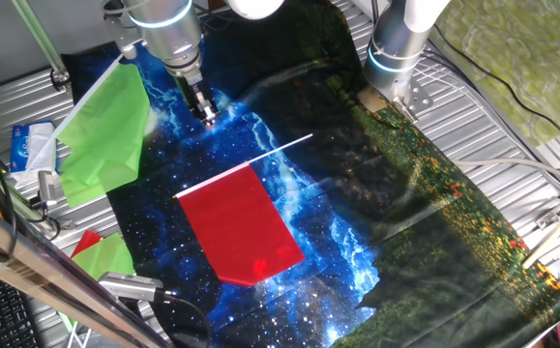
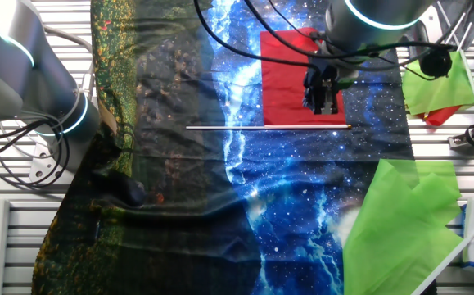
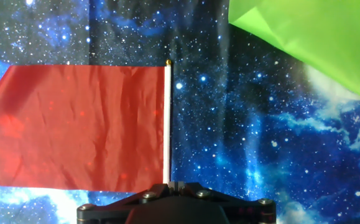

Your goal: Wave the flag

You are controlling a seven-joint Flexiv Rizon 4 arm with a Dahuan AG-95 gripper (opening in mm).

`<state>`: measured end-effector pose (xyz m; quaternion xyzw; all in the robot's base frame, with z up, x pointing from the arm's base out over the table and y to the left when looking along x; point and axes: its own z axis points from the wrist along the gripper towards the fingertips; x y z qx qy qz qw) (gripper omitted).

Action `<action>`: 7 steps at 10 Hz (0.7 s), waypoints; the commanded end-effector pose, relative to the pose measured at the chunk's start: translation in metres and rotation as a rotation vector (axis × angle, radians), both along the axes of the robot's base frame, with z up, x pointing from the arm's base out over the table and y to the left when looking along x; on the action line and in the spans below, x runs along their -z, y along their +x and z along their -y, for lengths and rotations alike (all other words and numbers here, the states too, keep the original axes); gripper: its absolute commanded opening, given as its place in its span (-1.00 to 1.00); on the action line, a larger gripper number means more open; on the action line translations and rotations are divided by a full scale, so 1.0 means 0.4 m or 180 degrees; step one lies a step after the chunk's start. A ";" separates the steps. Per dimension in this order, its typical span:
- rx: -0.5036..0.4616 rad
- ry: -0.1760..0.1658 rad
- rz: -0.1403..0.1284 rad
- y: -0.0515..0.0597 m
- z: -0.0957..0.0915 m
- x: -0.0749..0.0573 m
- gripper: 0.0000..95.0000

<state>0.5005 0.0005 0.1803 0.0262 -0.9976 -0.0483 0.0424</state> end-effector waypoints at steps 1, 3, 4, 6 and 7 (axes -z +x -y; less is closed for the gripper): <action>-0.0005 -0.0002 0.0000 -0.001 0.001 0.002 -1.00; 0.0020 0.0006 0.0023 -0.001 0.001 0.002 -1.00; 0.0072 0.0013 0.0046 -0.001 0.001 0.002 -1.00; 0.0119 -0.0002 0.0029 -0.001 0.001 0.002 -1.00; 0.0114 -0.0001 -0.0027 -0.001 0.001 0.002 -1.00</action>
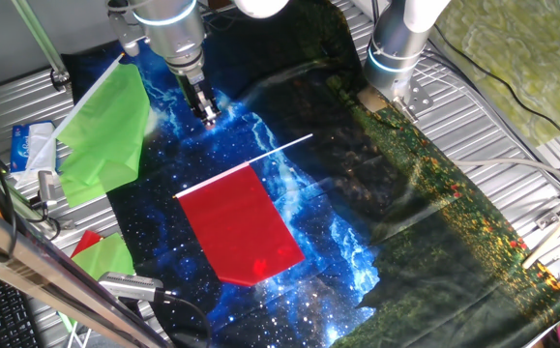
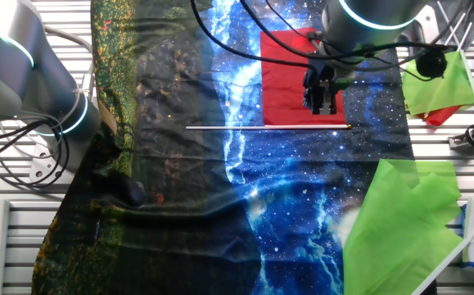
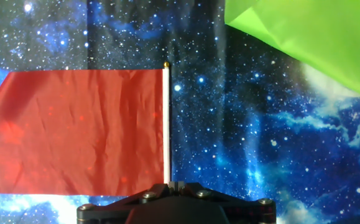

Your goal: Wave the flag

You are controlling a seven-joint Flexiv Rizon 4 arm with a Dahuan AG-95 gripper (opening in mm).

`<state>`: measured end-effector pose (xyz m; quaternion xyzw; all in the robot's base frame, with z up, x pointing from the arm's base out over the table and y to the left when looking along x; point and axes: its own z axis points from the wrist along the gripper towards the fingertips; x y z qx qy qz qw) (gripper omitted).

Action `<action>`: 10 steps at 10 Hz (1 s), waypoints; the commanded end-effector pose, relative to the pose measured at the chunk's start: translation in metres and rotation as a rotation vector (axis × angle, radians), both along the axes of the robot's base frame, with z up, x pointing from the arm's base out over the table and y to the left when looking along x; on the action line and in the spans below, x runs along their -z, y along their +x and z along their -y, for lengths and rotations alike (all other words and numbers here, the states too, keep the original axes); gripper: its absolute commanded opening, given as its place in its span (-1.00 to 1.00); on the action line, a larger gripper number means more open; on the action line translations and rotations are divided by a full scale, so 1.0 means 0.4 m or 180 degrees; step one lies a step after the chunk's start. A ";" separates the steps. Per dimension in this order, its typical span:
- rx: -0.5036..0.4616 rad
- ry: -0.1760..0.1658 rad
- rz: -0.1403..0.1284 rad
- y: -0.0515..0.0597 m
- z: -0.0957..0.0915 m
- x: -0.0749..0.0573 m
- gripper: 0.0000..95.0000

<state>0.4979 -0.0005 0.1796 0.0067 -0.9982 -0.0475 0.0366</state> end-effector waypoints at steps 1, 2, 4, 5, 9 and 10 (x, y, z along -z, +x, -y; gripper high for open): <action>-0.0020 0.0024 -0.0092 0.005 -0.002 0.000 -1.00; -0.0027 0.0044 -0.0103 0.005 -0.002 0.000 -1.00; -0.0052 0.0065 -0.0040 0.005 -0.002 0.000 -1.00; -0.0064 0.0049 -0.0074 0.005 -0.002 0.000 -1.00; -0.0131 0.0049 -0.0081 0.005 -0.002 0.000 -1.00; -0.0126 0.0050 -0.0080 0.005 -0.002 0.000 -1.00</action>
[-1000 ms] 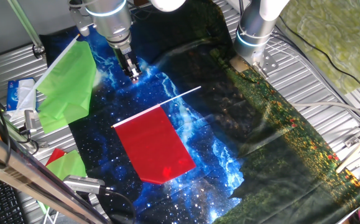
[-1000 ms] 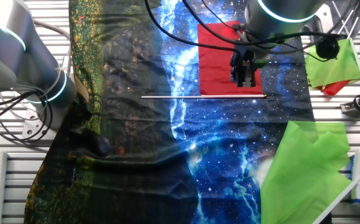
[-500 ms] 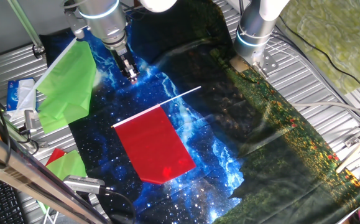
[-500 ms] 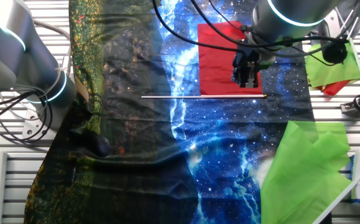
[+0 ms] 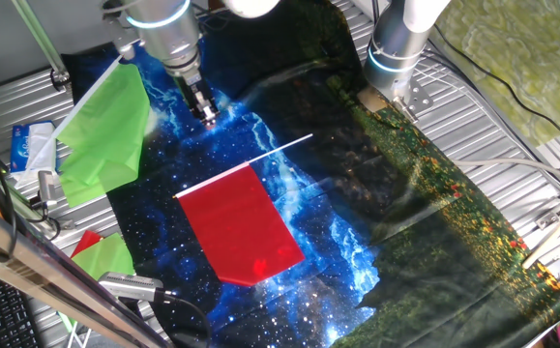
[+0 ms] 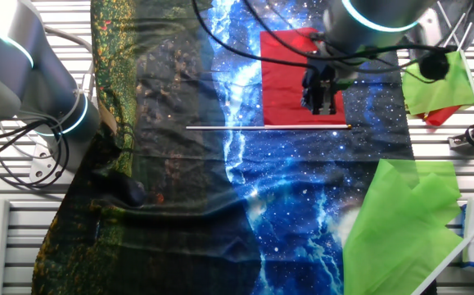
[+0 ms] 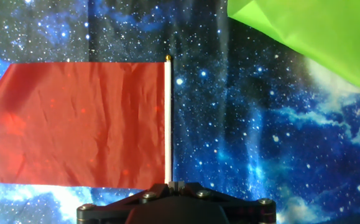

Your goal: Wave the flag

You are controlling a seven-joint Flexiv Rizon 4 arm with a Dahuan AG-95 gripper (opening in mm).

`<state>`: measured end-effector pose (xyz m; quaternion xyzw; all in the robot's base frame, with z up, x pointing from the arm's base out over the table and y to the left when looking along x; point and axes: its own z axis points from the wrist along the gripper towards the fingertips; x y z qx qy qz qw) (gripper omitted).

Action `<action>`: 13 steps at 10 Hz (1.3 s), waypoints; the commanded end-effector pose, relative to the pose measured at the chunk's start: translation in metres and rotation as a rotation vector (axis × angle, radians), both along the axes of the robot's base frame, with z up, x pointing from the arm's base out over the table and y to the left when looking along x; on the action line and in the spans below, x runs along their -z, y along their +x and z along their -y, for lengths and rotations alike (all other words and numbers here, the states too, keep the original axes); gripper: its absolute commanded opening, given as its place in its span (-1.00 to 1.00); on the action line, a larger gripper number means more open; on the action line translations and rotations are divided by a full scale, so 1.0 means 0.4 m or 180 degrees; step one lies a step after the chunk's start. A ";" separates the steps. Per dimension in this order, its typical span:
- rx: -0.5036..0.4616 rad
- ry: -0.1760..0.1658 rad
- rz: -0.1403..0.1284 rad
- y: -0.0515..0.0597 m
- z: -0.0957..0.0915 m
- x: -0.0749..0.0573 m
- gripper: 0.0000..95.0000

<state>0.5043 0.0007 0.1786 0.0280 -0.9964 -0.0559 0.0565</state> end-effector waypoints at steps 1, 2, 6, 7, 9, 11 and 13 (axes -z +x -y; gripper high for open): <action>0.0102 0.0048 0.0049 -0.015 -0.012 0.006 -1.00; 0.0147 0.0095 0.0025 -0.023 -0.020 0.015 -0.60; 0.0184 0.0133 -0.0012 -0.073 -0.040 0.078 -0.60; 0.0218 0.0131 0.0000 -0.083 -0.045 0.102 -0.60; 0.0298 0.0125 0.0036 -0.111 -0.054 0.150 -0.60; 0.0340 0.0111 0.0036 -0.138 -0.055 0.179 -0.60; 0.0396 0.0147 0.0027 -0.166 -0.048 0.211 -0.60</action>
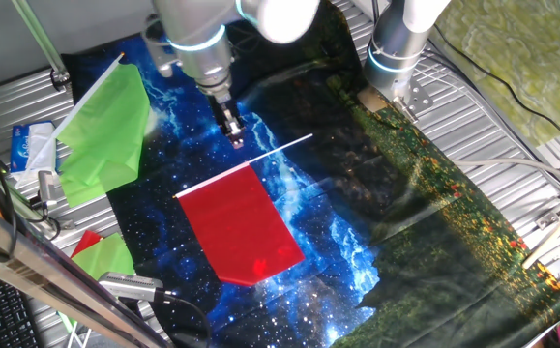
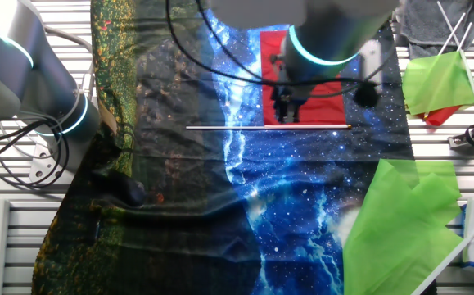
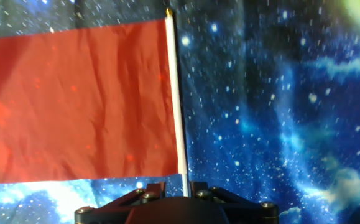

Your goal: Wave the flag

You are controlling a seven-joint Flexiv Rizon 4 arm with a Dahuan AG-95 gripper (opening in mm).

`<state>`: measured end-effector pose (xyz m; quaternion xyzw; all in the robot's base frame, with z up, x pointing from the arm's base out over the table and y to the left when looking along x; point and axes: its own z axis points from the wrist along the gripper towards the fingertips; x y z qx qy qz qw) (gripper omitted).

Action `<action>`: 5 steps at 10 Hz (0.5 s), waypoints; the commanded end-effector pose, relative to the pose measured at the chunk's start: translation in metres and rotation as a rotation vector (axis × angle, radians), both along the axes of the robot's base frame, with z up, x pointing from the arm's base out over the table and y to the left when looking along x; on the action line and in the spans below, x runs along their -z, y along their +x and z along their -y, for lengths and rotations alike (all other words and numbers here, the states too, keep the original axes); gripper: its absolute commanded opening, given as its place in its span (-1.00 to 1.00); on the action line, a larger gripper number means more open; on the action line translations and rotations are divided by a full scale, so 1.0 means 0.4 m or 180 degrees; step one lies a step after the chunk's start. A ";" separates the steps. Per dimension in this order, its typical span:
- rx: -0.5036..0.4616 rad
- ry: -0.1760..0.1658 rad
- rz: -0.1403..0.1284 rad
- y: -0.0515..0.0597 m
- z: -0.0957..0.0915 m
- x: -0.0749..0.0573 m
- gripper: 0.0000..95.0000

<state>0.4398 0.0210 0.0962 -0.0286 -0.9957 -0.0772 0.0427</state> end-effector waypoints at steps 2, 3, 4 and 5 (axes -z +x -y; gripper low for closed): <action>0.0074 0.0068 -0.0052 -0.021 0.010 0.024 -0.60; 0.0095 0.0106 -0.0033 -0.029 0.013 0.033 -0.60; 0.0109 0.0121 -0.0030 -0.032 0.013 0.038 -0.60; 0.0100 0.0119 -0.0018 -0.035 0.014 0.041 -0.60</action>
